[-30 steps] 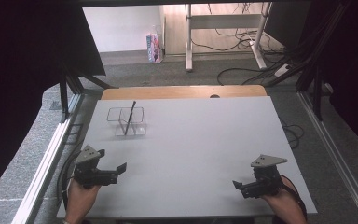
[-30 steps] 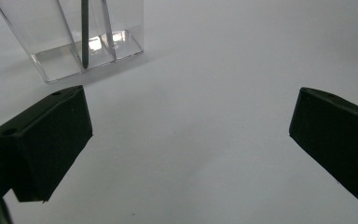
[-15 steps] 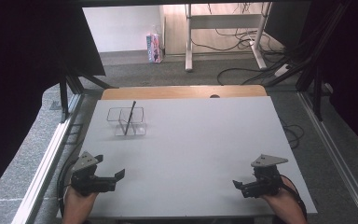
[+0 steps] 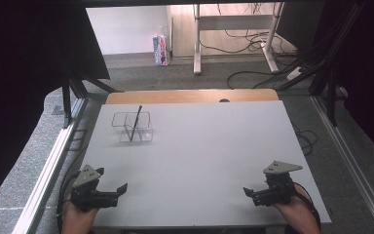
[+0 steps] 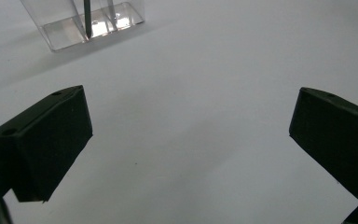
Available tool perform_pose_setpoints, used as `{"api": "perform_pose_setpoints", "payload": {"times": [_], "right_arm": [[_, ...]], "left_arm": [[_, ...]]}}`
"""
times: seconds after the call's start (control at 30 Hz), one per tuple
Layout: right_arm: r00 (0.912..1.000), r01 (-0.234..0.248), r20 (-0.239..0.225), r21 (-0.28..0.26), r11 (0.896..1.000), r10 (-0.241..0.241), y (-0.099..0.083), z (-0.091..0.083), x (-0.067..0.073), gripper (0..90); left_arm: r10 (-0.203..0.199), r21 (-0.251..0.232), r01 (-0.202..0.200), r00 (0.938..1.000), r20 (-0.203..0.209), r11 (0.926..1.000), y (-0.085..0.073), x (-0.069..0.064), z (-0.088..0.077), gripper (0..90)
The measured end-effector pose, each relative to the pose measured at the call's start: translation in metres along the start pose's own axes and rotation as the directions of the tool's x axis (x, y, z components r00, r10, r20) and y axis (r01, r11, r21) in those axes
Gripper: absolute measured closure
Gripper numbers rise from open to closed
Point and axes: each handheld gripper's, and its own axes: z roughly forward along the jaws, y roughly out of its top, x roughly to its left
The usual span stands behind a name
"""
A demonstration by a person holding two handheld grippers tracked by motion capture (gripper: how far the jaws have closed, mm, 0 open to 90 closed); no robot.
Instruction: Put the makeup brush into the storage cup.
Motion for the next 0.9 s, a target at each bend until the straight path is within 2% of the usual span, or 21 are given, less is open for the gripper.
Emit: {"api": "perform_pose_setpoints", "payload": {"times": [0.67, 0.9], "right_arm": [[1.0, 0.001, 0.0, 0.012, 1.0, -0.001, 0.0, 0.001, 0.001, 0.0], [1.0, 0.004, 0.001, 0.018, 1.0, -0.004, -0.001, 0.002, 0.001, 0.0]], "left_arm": [[0.002, 0.025, -0.001, 0.9991, -0.042, 0.9997, -0.016, 0.001, -0.012, 0.0], [-0.014, 0.026, 0.015, 0.9988, -0.047, 0.9995, -0.023, 0.002, -0.016, 0.0]]}}
